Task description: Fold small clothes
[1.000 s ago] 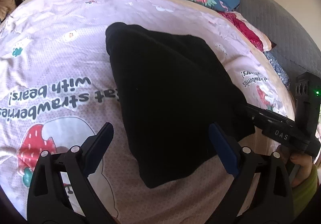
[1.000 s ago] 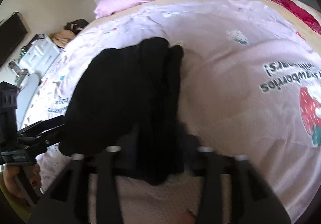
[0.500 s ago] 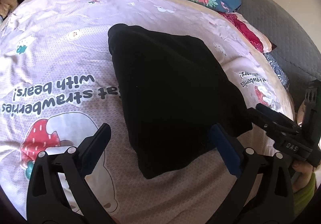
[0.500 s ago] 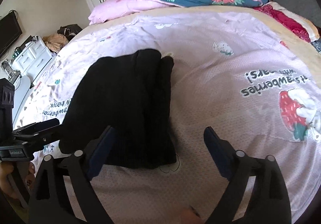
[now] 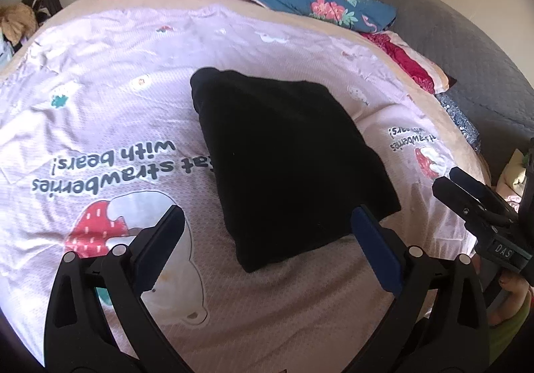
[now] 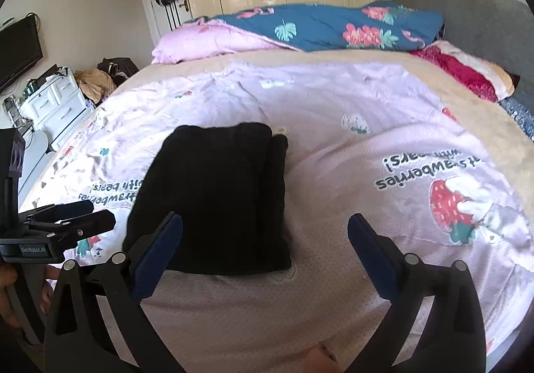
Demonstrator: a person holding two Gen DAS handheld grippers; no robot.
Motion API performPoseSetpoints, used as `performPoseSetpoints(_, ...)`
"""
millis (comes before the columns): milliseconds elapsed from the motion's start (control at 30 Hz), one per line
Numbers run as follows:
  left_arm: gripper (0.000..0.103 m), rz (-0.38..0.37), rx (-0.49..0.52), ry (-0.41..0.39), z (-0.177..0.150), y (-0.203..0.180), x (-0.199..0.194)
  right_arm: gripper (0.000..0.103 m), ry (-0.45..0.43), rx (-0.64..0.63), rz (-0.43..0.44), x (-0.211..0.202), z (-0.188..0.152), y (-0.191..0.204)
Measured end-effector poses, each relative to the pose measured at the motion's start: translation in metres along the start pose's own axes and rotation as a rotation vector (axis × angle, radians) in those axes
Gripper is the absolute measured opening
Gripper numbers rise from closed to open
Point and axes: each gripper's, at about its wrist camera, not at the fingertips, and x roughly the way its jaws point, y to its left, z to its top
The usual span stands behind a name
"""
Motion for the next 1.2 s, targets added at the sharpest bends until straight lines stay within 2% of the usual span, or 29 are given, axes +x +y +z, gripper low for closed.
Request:
performPoseSetpoints(400,0.094,0.005,0.02,-0.074,-0.015,-0.005,-0.048,0.099,-0.062,-0.025,0.0,-0.042,-0.017,0.022)
performPoseSetpoints(633,0.094,0.023,0.053,-0.102,-0.04,-0.002,-0.065,0.099,-0.098,-0.024,-0.02,-0.062,-0.039,0.032)
performPoseSetpoints(967,0.094,0.029,0.038,-0.13,-0.078,0.011,-0.065,0.099,-0.156,-0.001,-0.049,-0.071,-0.081,0.038)
performPoseSetpoints(1200,0.094,0.045,0.041,-0.111,-0.097,0.016,-0.054,0.099,-0.101,0.001,-0.075,-0.054,-0.11,0.037)
